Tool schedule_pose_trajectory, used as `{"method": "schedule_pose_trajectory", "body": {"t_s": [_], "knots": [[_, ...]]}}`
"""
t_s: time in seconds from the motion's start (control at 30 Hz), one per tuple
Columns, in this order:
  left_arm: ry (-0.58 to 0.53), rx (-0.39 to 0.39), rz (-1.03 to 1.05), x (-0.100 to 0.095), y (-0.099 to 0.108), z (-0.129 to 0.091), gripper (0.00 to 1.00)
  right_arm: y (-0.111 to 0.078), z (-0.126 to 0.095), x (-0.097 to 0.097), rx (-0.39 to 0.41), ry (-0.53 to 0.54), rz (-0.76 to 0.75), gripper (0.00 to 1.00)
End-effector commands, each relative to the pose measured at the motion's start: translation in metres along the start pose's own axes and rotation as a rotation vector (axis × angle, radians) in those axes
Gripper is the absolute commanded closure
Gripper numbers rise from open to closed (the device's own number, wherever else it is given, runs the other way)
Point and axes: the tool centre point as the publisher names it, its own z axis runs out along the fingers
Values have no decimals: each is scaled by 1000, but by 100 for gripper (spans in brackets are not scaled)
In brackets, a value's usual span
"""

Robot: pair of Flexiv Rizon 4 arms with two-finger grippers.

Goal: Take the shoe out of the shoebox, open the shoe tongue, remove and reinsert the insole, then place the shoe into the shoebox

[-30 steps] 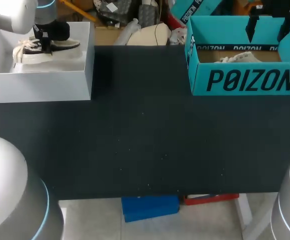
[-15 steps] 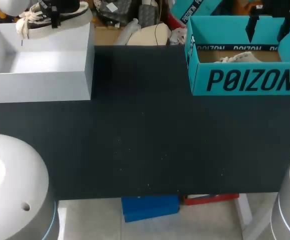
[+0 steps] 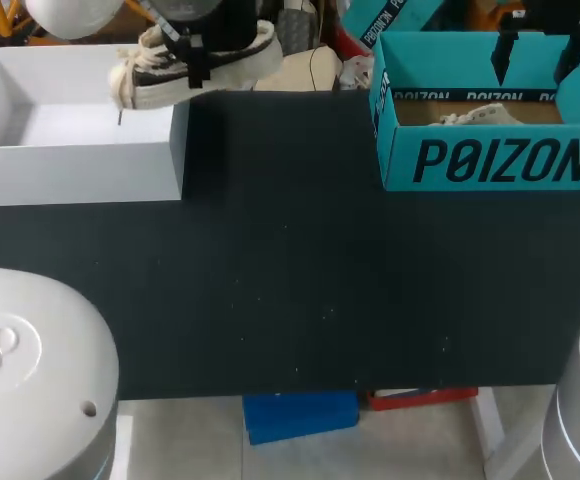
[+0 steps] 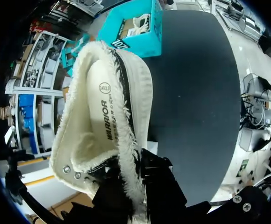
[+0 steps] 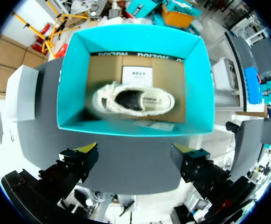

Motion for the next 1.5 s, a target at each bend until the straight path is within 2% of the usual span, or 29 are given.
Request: {"method": "schedule_pose_trajectory", "body": {"t_s": [0.03, 0.2, 0.37, 0.47, 0.73, 1.2, 1.5], "knots": [[-128, -71, -2, 73, -33, -69, 100, 0, 0, 0, 0, 0, 1, 0], [-79, -90, -11, 122, -53, -56, 100, 0, 0, 0, 0, 0, 1, 0], [-62, -102, -12, 150, -64, -34, 100, 0, 0, 0, 0, 0, 1, 0], [-43, -91, -15, 158, -68, -20, 100, 0, 0, 0, 0, 0, 1, 0], [5, -38, 24, 168, -79, 34, 100, 0, 0, 0, 0, 0, 1, 0], [65, -64, 149, 197, -88, 141, 100, 0, 0, 0, 0, 0, 1, 0], [90, -94, 175, 220, -93, 187, 100, 0, 0, 0, 0, 0, 1, 0]]}}
